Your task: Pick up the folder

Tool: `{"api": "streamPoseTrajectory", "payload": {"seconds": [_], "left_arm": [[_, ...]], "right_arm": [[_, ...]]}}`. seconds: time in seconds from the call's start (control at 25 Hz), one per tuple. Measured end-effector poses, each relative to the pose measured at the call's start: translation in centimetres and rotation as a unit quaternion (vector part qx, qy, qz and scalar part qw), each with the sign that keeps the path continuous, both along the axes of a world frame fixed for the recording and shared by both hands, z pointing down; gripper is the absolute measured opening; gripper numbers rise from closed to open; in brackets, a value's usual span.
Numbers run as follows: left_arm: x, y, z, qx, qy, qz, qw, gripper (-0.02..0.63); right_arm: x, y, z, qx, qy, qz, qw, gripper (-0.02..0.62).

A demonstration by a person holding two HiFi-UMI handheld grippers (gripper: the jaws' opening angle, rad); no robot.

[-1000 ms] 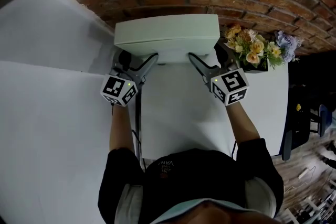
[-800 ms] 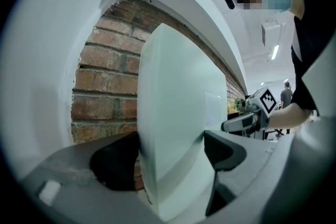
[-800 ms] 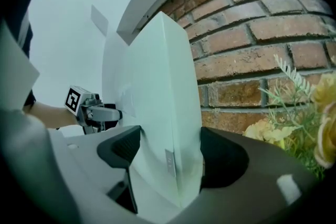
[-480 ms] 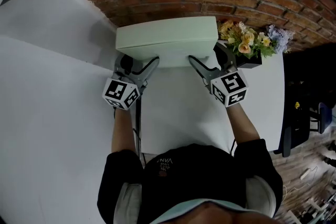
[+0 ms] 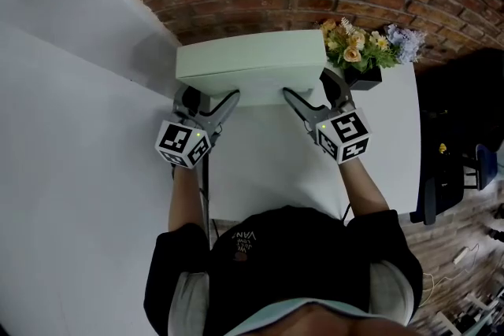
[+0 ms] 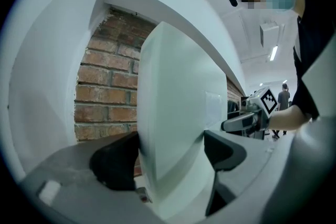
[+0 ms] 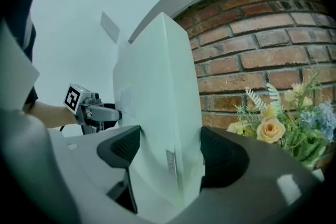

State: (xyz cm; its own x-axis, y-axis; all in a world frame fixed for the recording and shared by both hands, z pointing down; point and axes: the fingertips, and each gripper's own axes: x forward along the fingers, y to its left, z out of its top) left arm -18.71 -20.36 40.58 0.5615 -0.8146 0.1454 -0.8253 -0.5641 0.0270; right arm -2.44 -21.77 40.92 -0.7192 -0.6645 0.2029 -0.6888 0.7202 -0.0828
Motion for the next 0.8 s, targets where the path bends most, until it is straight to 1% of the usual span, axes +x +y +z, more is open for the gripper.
{"api": "streamPoseTrajectory", "payload": {"seconds": [0.44,0.8], "left_arm": [[2.7,3.8,-1.0,0.005,-0.003,0.023,0.9997,0.400],[5.7,6.4,-1.8,0.011,0.001,0.056,0.9984,0.400]], "right_arm": [[2.6,4.5,-0.9,0.002,-0.003,0.023,1.000,0.351],[5.8,8.2,-1.8,0.010,-0.004,0.058,0.998,0.351]]}}
